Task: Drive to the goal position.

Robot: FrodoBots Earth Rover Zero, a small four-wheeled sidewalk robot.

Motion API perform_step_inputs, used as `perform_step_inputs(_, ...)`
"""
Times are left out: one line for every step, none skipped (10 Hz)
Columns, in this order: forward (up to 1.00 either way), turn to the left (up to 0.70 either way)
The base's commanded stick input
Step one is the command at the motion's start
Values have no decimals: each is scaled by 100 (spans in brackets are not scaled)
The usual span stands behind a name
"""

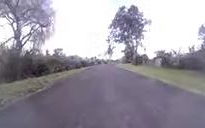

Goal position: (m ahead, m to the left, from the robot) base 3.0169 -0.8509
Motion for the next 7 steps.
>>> perform_step_inputs(85, 0)
perform_step_inputs(85, 0)
perform_step_inputs(85, 0)
perform_step_inputs(85, 0)
perform_step_inputs(85, 0)
perform_step_inputs(85, 0)
perform_step_inputs(85, 0)
